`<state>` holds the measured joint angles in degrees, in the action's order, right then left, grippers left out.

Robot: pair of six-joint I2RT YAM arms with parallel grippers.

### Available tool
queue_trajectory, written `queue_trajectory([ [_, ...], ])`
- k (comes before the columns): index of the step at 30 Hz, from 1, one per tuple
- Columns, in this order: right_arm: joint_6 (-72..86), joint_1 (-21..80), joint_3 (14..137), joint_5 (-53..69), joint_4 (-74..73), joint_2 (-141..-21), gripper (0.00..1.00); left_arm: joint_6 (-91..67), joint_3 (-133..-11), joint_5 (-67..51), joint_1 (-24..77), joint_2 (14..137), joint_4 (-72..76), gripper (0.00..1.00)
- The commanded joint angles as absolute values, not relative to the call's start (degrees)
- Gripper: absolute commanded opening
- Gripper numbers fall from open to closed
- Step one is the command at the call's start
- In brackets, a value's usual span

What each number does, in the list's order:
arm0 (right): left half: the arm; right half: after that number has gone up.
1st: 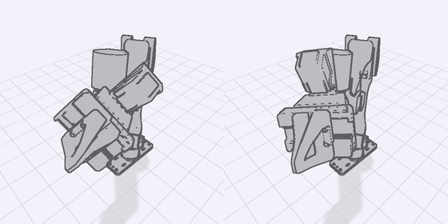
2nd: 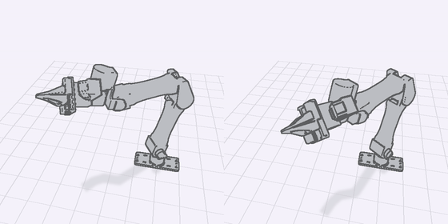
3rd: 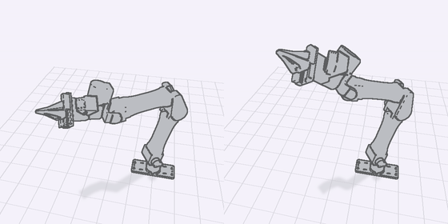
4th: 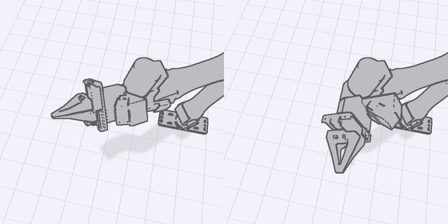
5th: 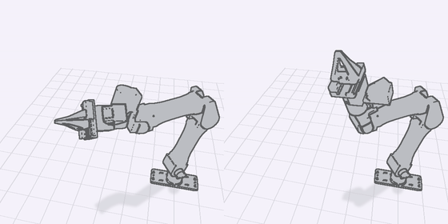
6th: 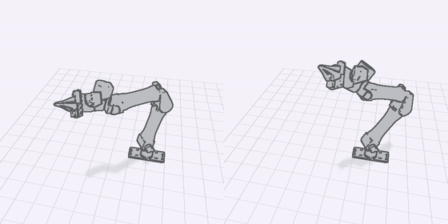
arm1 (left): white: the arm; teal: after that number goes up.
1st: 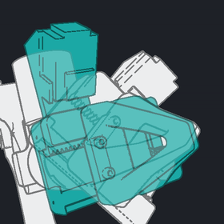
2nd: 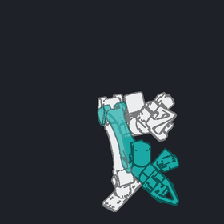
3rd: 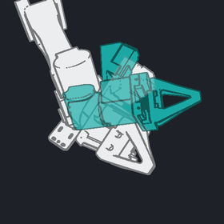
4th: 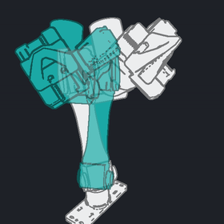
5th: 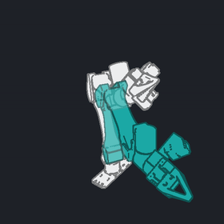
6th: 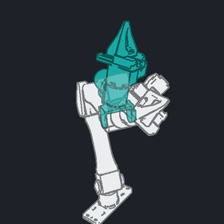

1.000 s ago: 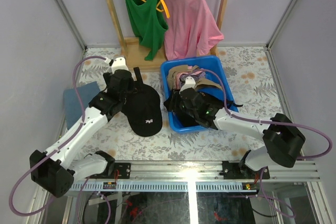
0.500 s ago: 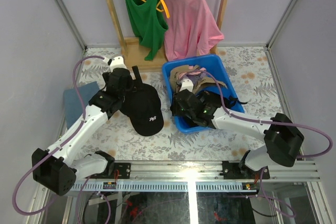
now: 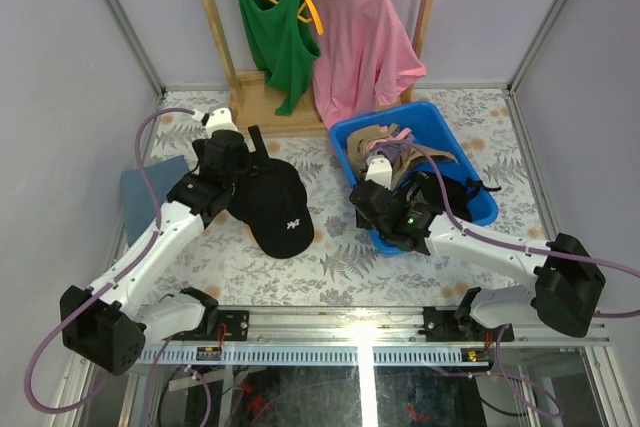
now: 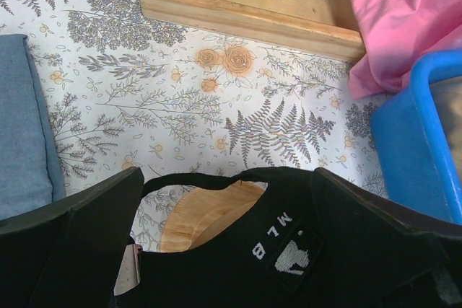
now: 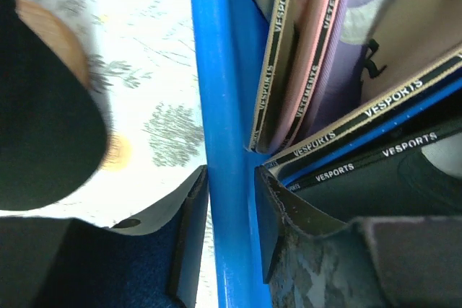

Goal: Stack the hats
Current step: Adjust the bin at the center of the board, then adjust the hat on the hat stand.

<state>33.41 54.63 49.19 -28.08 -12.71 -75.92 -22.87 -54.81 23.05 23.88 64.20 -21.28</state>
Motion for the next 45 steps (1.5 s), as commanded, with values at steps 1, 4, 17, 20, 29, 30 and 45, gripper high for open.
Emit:
queue_trajectory([
  [1,30.89,53.53,47.32,-36.21,-23.63,-74.09,0.42,-21.59,-52.59,22.02,23.3,64.42,-25.62,1.0],
  [4,28.25,56.03,48.57,-34.55,-20.8,-70.94,0.57,-21.71,-52.48,21.61,23.22,64.19,-25.26,1.0],
  [17,26.01,75.69,59.86,-45.87,-19.93,-75.8,0.73,-21.92,-52.24,20.55,21.99,64.43,-24.4,1.0],
  [20,25.56,81.53,60.93,-48.74,-17.52,-78.14,0.67,-22.12,-52.21,19.72,21.44,64.68,-24.1,1.0],
  [29,20.22,91.62,65.28,-46.98,-4.13,-92.49,0.3,-22.24,-52.15,18.41,20.44,64.94,-23.52,1.0],
  [30,19.69,91.93,66.07,-46.45,-2.71,-94.55,0.28,-22.24,-52.08,18.46,20.34,64.8,-23.4,1.0],
  [45,7.19,89.93,74.41,-41.86,16.17,-116.46,0.18,-21.99,-50.57,17.05,18.53,62.61,-21.07,1.0],
])
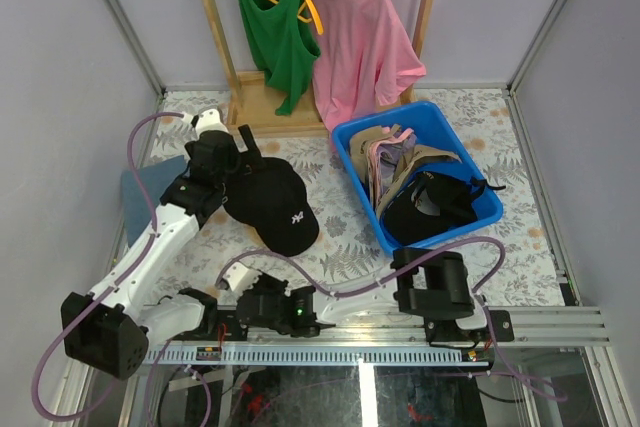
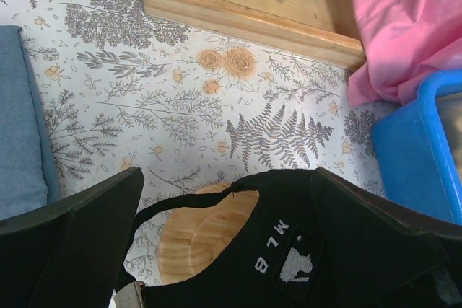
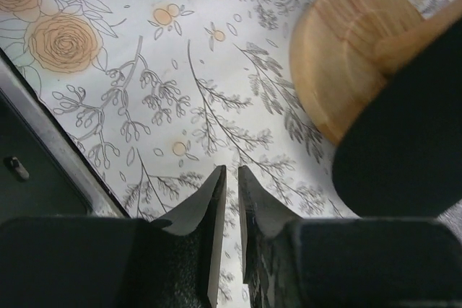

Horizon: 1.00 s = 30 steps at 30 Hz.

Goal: Stack the hats
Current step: Adjust the hat on the hat stand.

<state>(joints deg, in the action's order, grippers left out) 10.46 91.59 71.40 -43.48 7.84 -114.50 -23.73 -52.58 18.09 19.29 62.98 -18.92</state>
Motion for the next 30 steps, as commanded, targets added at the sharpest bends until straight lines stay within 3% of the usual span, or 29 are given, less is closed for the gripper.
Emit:
queue_trajectory([
  [1,7.16,89.24,74.43,-41.43,17.09,-117.16,0.18,-21.92,-50.5,17.05,18.41,62.46,-20.95,1.0],
  [12,7.1,83.03,72.86,-38.69,23.05,-121.45,0.16,-21.77,-49.78,17.6,17.95,61.87,-20.04,1.0],
  [30,12.23,76.33,64.9,-41.31,22.98,-118.05,0.15,-22.32,-49.75,17.31,17.82,62.86,-20.17,1.0],
])
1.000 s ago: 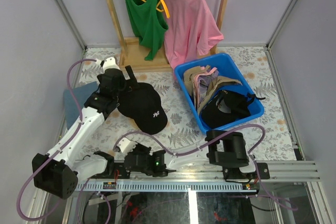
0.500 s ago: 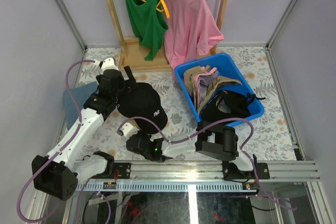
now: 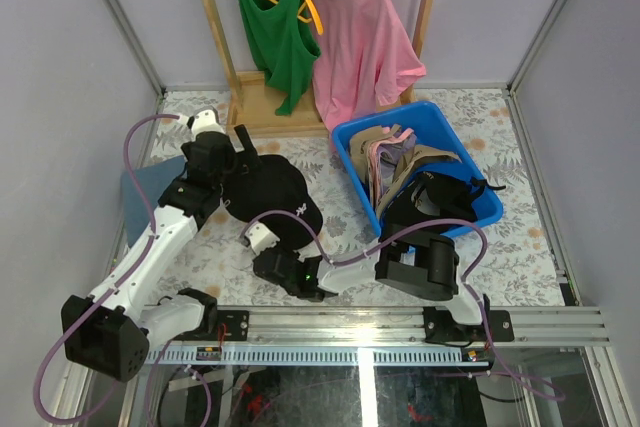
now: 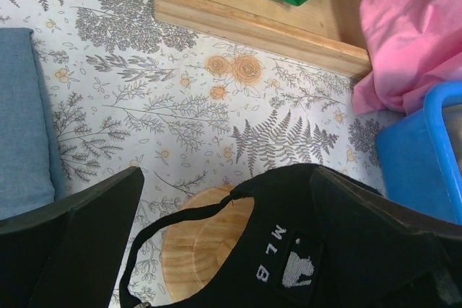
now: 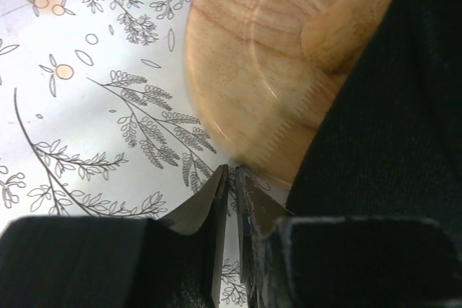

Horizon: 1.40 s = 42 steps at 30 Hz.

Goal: Stack the hats
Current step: Adjust the hat on the hat stand.

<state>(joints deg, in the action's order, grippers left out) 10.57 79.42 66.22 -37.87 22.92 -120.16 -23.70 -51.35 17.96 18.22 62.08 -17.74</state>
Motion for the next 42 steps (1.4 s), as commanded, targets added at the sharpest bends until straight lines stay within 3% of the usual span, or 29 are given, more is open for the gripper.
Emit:
queue_trajectory([
  [1,12.33,76.11,64.87,-41.54,22.99,-117.97,0.15,-22.27,-49.7,17.37,17.89,62.77,-20.21,1.0],
  [26,11.91,69.35,66.83,-40.27,20.92,-116.58,0.17,-22.26,-49.76,19.41,17.84,63.32,-21.07,1.0],
  [42,15.0,75.44,63.23,-40.18,17.51,-112.03,0.37,-24.35,-51.22,21.25,17.29,63.49,-21.62,1.0],
])
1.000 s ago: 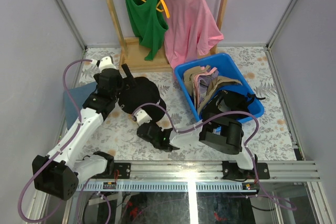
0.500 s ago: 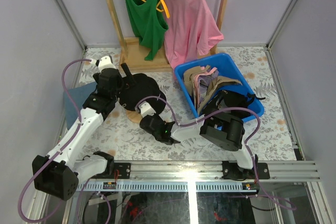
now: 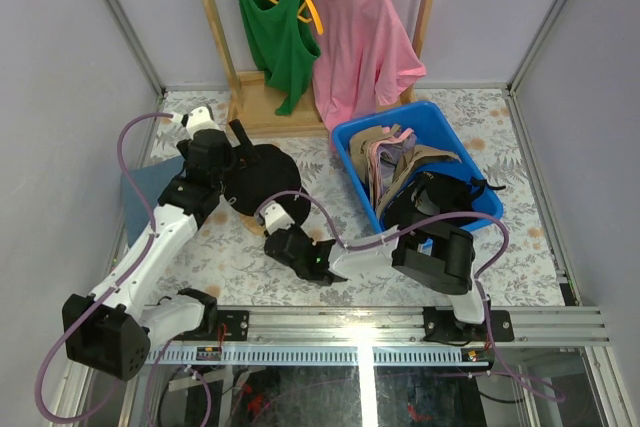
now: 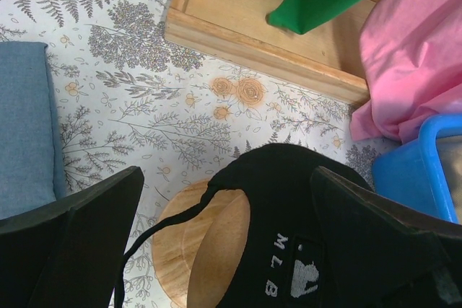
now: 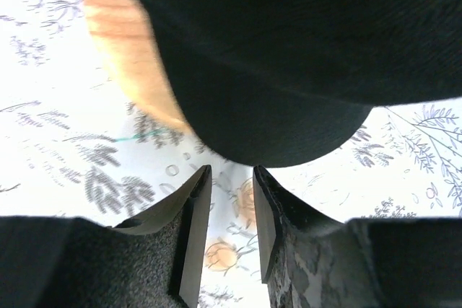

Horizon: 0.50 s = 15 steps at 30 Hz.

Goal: Stack the hats
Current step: Adjust the hat on the hat stand.

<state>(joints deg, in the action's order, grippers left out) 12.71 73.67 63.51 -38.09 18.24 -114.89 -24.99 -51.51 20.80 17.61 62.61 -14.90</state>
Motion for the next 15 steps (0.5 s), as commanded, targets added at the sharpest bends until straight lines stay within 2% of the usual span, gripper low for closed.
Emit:
queue_trajectory([
  [1,15.32,75.76,63.02,-40.39,17.23,-111.74,0.38,-24.5,-51.24,21.34,17.27,63.4,-21.62,1.0],
  [15,16.5,77.88,60.88,-42.74,14.73,-107.64,0.46,-26.0,-52.07,23.51,17.29,59.87,-21.88,1.0],
])
